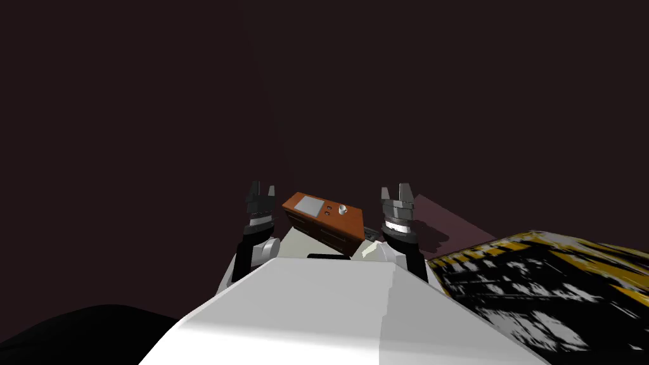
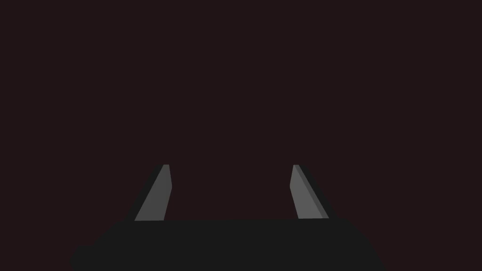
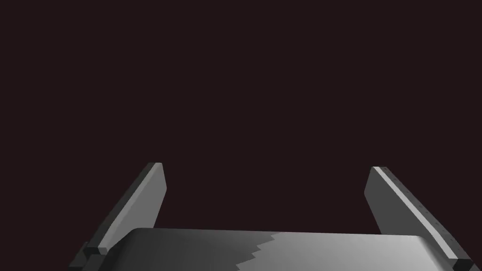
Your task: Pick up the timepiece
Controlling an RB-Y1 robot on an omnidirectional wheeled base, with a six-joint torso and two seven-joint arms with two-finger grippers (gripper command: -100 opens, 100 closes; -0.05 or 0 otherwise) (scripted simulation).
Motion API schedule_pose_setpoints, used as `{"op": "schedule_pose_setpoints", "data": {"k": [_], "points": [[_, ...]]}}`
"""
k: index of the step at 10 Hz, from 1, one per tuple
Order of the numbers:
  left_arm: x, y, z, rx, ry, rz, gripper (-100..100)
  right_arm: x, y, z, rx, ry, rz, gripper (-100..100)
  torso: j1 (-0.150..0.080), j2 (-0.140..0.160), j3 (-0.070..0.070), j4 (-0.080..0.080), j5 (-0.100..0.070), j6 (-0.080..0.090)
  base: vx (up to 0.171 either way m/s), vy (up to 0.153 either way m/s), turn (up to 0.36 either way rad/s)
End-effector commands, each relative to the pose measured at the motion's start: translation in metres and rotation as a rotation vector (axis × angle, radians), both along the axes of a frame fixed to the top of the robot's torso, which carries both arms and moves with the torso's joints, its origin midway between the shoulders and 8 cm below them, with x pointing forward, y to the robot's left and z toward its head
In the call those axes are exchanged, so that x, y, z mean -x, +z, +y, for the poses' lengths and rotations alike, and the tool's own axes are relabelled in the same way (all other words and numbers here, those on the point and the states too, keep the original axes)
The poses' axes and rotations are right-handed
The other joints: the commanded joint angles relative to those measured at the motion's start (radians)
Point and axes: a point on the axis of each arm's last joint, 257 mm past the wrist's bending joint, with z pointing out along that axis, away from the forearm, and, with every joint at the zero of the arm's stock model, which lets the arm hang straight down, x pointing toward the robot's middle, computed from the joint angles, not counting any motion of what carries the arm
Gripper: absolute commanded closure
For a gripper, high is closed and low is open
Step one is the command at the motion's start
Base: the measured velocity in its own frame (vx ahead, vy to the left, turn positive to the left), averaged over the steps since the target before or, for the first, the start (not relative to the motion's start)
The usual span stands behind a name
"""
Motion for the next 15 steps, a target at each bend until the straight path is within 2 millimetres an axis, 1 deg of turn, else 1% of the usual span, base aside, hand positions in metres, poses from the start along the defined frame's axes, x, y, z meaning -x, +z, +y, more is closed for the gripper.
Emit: {"op": "schedule_pose_setpoints", "data": {"k": [1,2,4,6,8,9,10,13,14,15], "points": [[0.0,0.0,0.0,0.0,0.0,0.0,0,-0.006,-0.015,0.003,0.055,0.008,0.05,-100,0.0,0.0,0.0,0.0,0.0,0.0,-0.014,-0.014,0.165],[0.0,0.0,0.0,0.0,0.0,0.0,0,-0.009,-0.024,0.003,0.082,0.01,0.081,-100,-0.001,0.001,0.0,0.0,0.0,0.0,-0.038,-0.029,0.163],[0.0,0.0,0.0,0.0,0.0,0.0,0,-0.016,-0.049,0.003,0.142,0.008,0.158,-100,-0.003,0.003,0.002,0.001,-0.001,0.0,-0.043,-0.032,0.198],[0.0,0.0,0.0,0.0,0.0,0.0,0,-0.023,-0.082,-0.001,0.205,0.001,0.253,-100,-0.003,0.003,0.002,0.001,-0.001,0.0,-0.055,-0.03,0.24],[0.0,0.0,0.0,0.0,0.0,0.0,0,-0.027,-0.122,-0.008,0.272,-0.009,0.364,-100,-0.003,0.004,0.002,0.001,-0.001,0.0,-0.055,-0.031,0.306],[0.0,0.0,0.0,0.0,0.0,0.0,0,-0.027,-0.122,-0.008,0.272,-0.009,0.364,-100,-0.003,0.004,0.002,0.001,-0.001,0.0,-0.04,-0.02,0.12],[0.0,0.0,0.0,0.0,0.0,0.0,0,-0.028,-0.145,-0.013,0.306,-0.016,0.425,-100,-0.002,0.003,0.002,0.001,-0.001,0.0,-0.033,-0.002,0.195],[0.0,0.0,0.0,0.0,0.0,0.0,0,-0.021,-0.214,-0.034,0.407,-0.038,0.615,-100,-0.002,0.003,0.002,0.001,0.0,0.0,-0.057,-0.009,0.437],[0.0,0.0,0.0,0.0,0.0,0.0,0,-0.021,-0.221,-0.036,0.407,-0.039,0.629,-100,-0.002,0.004,0.002,0.001,0.0,0.0,-0.038,-0.015,0.102],[0.0,0.0,0.0,0.0,0.0,0.0,0,-0.015,-0.248,-0.045,0.44,-0.047,0.701,-100,-0.002,0.002,0.001,0.001,-0.001,0.001,-0.033,0.0,0.186]]}}
